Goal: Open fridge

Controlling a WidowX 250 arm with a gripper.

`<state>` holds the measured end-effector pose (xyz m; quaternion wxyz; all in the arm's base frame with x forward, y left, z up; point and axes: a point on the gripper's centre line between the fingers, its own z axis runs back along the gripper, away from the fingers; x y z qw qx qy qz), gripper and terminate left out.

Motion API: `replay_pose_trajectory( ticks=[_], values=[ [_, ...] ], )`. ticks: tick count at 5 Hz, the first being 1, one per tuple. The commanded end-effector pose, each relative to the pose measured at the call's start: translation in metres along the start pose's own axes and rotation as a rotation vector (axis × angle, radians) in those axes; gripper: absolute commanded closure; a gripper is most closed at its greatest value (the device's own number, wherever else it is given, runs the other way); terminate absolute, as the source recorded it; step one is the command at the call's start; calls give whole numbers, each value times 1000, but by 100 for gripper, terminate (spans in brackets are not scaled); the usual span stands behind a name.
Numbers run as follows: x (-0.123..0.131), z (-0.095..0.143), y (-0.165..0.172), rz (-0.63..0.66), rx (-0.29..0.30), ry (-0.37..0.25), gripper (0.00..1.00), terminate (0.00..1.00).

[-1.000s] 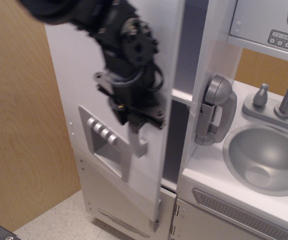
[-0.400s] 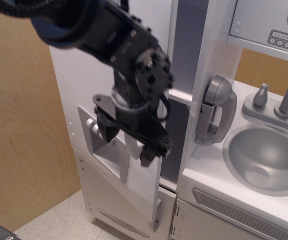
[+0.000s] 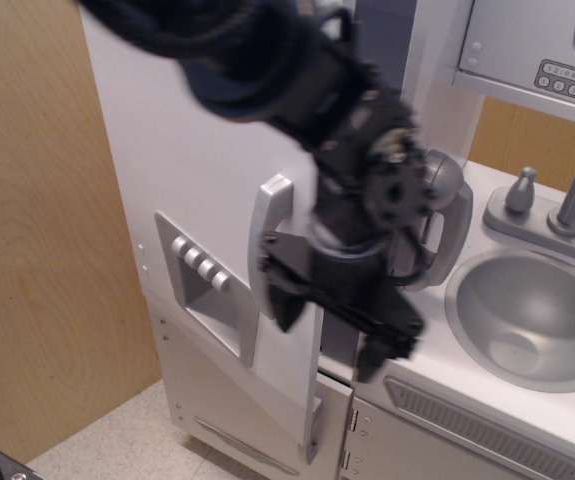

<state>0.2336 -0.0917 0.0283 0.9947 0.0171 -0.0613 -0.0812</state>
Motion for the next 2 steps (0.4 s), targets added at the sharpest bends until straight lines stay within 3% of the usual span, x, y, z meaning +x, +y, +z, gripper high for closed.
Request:
replay_pose_trajectory(
  ticks=[1, 2],
  values=[
    [53, 6, -27, -31, -38, -58, 0, 0],
    [80, 12, -27, -14, -51, -101, 0, 0]
  ],
)
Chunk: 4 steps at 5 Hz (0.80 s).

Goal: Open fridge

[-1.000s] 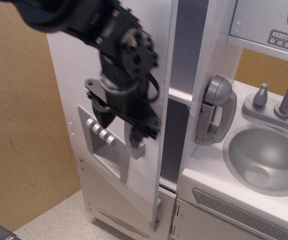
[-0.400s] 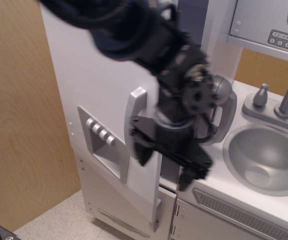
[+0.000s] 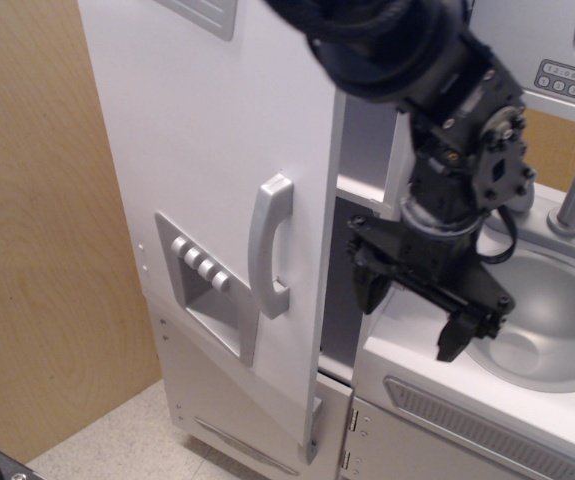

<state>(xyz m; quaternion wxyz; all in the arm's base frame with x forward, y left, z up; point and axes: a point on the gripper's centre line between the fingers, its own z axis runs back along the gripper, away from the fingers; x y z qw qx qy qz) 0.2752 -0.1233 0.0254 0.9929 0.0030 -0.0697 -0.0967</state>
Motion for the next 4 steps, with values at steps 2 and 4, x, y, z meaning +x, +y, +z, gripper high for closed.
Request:
replay_pose_trajectory(
  ticks=[2, 4],
  values=[
    [37, 31, 35, 55, 55, -83, 0, 0],
    [11, 43, 57, 81, 29, -62, 0, 0]
  ],
)
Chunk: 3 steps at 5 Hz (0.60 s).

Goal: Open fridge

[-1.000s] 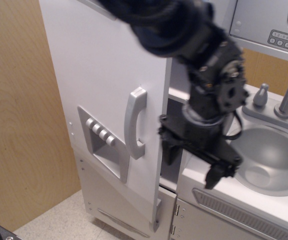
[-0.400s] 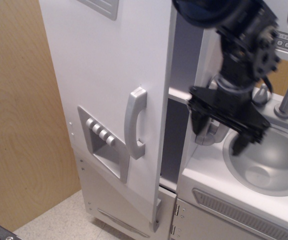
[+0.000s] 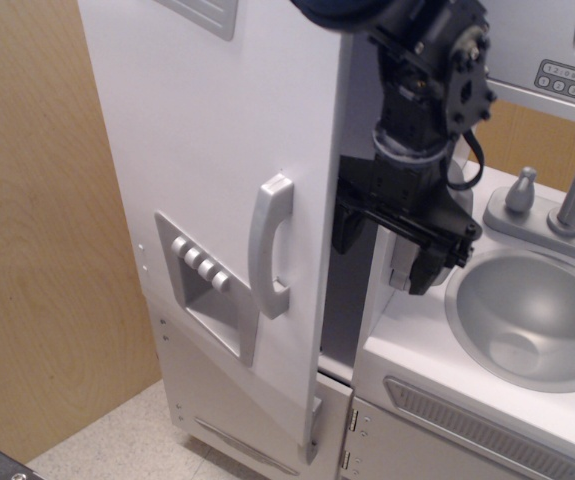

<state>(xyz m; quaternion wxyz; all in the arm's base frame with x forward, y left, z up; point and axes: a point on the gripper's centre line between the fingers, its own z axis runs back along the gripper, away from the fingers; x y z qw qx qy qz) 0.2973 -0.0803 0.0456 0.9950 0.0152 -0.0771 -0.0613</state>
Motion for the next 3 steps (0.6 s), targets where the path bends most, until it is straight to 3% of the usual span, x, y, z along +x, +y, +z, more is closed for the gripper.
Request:
replay_pose_trajectory(
  ticks=[1, 2, 3],
  values=[
    [-25, 35, 25, 11, -3, -24, 0, 0],
    [-55, 38, 42, 0, 13, -7, 0, 0],
    [-68, 30, 70, 79, 83, -28, 0, 0]
  ],
)
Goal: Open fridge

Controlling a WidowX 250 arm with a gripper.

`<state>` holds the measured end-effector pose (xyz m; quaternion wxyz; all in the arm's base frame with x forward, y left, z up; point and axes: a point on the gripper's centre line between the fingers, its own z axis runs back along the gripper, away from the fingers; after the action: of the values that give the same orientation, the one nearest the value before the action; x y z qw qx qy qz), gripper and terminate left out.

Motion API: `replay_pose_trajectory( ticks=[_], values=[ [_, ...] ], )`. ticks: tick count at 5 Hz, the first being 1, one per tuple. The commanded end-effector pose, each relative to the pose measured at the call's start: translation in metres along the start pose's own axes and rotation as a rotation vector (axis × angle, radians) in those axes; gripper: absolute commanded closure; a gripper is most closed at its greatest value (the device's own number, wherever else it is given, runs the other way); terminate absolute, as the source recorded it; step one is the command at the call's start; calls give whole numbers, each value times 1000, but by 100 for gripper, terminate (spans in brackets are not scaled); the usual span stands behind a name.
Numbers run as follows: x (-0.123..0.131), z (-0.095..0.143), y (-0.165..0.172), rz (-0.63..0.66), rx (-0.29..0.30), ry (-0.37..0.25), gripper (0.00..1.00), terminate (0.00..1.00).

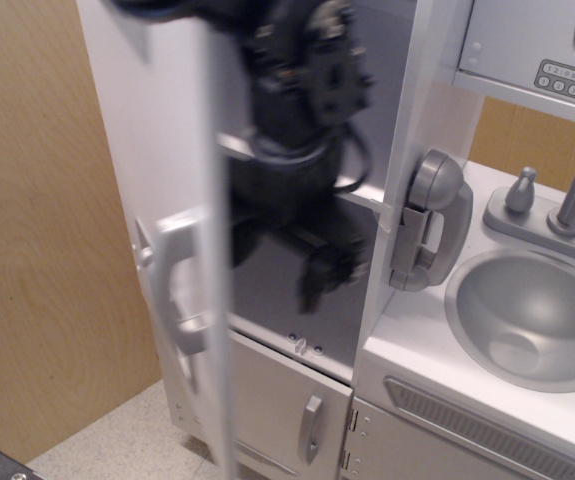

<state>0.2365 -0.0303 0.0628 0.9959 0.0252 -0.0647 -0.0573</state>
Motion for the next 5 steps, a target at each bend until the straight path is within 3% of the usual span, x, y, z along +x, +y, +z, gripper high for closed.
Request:
replay_pose_trajectory(
  ticks=[1, 2, 3, 4, 5],
  values=[
    [-15, -10, 54, 173, 161, -76, 0, 0],
    [-16, -21, 61, 239, 229, -94, 0, 0],
    [-16, -35, 61, 278, 253, -105, 0, 0],
    [-13, -40, 61, 265, 252, -66, 0, 0],
    [11, -33, 90, 393, 252, -62, 0, 0]
  ],
)
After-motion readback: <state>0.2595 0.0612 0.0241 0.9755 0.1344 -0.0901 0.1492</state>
